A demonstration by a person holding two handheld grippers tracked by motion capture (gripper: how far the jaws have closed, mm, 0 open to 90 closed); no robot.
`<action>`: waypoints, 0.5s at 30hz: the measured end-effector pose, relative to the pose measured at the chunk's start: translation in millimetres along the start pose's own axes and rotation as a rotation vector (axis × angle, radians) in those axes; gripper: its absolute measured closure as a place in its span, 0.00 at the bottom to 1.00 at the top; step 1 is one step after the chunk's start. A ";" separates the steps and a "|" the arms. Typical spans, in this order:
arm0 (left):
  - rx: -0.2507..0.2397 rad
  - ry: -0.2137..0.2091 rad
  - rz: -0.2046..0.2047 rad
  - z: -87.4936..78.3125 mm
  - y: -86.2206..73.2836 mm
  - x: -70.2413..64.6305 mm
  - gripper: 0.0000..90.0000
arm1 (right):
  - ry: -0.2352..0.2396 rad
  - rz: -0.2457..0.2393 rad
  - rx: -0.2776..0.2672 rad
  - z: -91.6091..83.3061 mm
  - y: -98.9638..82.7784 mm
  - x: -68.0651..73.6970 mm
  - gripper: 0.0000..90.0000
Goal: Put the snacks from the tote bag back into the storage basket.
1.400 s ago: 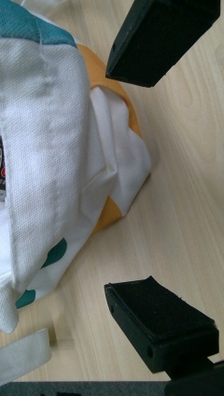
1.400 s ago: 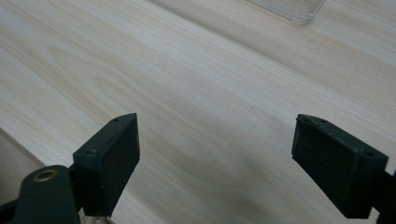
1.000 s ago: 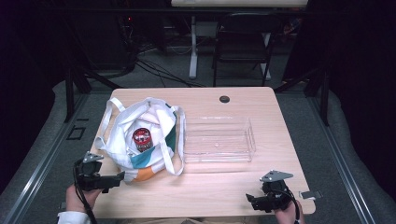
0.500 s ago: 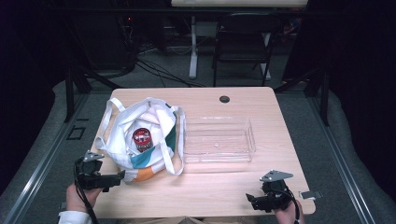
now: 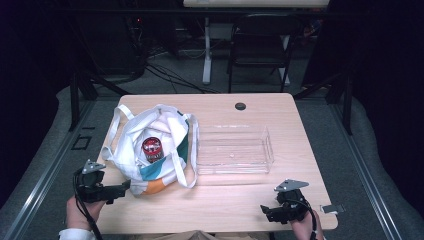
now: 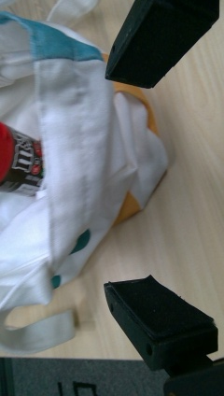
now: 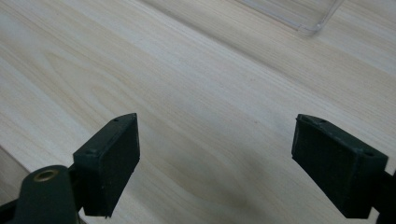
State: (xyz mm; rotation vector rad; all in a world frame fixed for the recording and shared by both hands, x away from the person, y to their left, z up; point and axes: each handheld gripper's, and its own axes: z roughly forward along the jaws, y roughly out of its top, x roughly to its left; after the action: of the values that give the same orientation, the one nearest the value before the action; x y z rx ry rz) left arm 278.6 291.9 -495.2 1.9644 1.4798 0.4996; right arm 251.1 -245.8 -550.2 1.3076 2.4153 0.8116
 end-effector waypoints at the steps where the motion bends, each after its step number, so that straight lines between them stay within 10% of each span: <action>1: -0.011 0.001 -0.003 -0.5 2.4 0.3 0.02 | 0.000 0.000 0.000 0.0 0.0 0.0 0.16; 15: -0.114 0.019 0.062 -8.6 46.1 -7.3 0.02 | -0.027 -0.017 0.008 4.1 4.8 3.5 0.16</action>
State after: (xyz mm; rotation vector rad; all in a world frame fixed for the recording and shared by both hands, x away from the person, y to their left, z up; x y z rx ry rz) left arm 304.0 278.9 -457.3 1.9256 1.3749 0.6168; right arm 254.4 -239.4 -550.5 1.2903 2.4082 0.7761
